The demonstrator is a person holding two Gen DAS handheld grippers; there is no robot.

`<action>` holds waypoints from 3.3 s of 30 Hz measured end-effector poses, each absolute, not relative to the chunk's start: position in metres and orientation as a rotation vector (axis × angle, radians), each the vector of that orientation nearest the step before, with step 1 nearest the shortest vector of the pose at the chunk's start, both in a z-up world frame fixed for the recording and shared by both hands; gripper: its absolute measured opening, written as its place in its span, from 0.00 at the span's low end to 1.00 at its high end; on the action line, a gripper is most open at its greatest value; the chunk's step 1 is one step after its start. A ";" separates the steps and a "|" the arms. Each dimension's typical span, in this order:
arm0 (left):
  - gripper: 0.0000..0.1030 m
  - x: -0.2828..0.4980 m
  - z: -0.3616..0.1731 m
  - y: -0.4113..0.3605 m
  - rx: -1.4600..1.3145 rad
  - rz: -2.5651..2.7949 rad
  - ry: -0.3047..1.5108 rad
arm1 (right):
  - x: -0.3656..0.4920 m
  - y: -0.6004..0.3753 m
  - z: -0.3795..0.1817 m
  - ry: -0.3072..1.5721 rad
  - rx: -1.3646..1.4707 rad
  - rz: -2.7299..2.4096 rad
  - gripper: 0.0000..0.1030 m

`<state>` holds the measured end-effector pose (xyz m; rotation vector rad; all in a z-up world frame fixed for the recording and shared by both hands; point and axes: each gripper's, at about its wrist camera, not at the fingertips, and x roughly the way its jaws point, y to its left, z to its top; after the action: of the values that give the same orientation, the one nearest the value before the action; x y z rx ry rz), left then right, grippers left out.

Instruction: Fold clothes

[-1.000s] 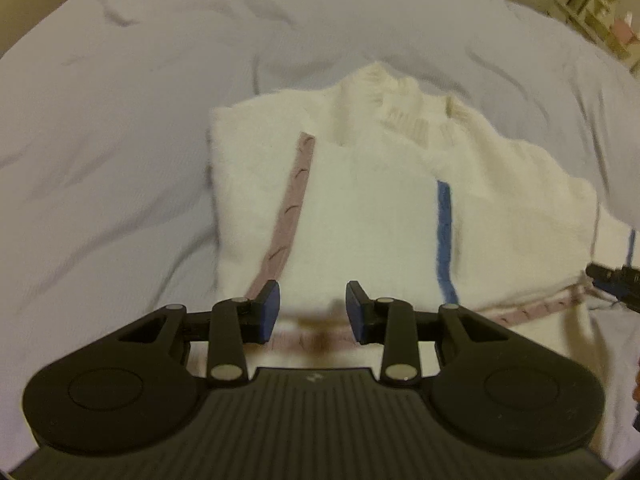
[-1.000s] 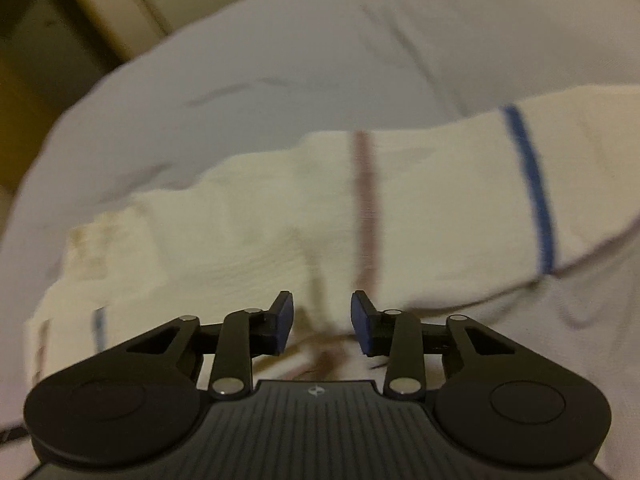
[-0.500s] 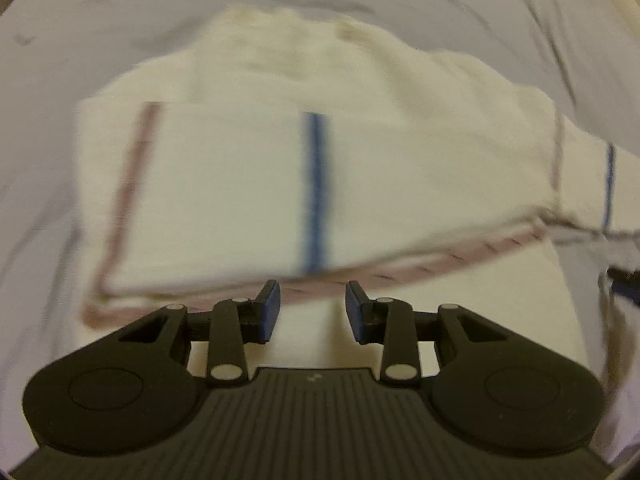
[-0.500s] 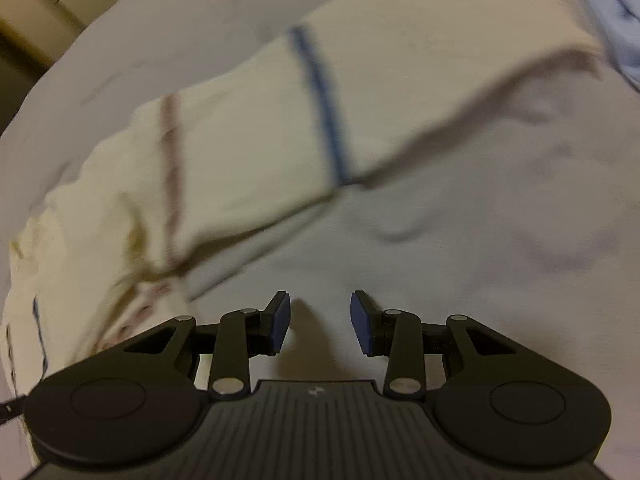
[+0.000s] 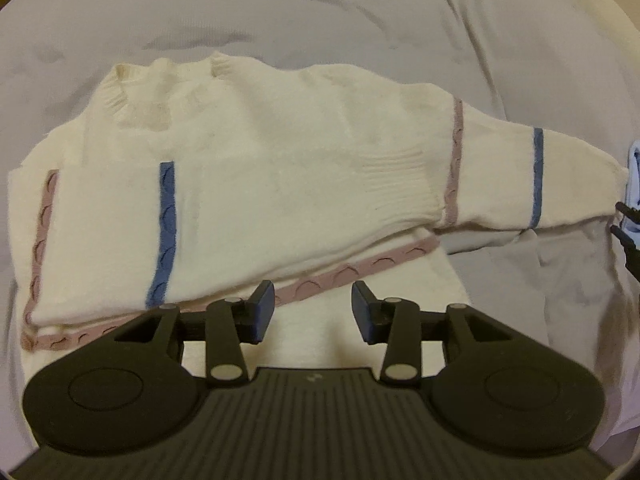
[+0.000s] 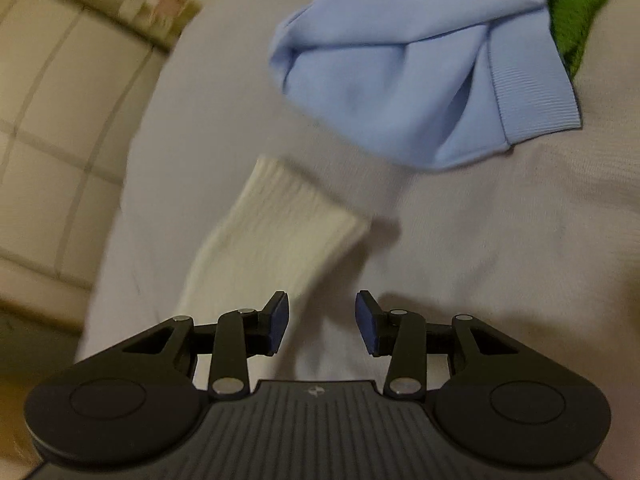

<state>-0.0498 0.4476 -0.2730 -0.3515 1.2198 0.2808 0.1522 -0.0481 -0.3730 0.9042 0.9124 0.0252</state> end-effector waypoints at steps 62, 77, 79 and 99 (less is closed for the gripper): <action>0.56 -0.119 -0.343 0.554 -0.746 0.418 1.119 | 0.017 0.210 -0.287 1.204 0.008 0.527 0.54; 0.04 -0.133 -0.243 0.577 -0.504 0.364 0.886 | 0.021 0.211 -0.297 1.245 -0.025 0.518 0.55; 0.04 -0.147 -0.244 0.602 -0.459 0.455 0.890 | 0.021 0.216 -0.298 1.244 -0.032 0.521 0.55; 0.22 -0.169 -0.318 0.641 -0.338 0.563 1.100 | 0.019 0.271 -0.328 1.266 -0.214 0.575 0.55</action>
<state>-0.1694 0.6412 -0.3177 -0.3377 1.1000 0.5629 0.0190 0.2708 -0.3276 -0.2143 1.2661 0.5751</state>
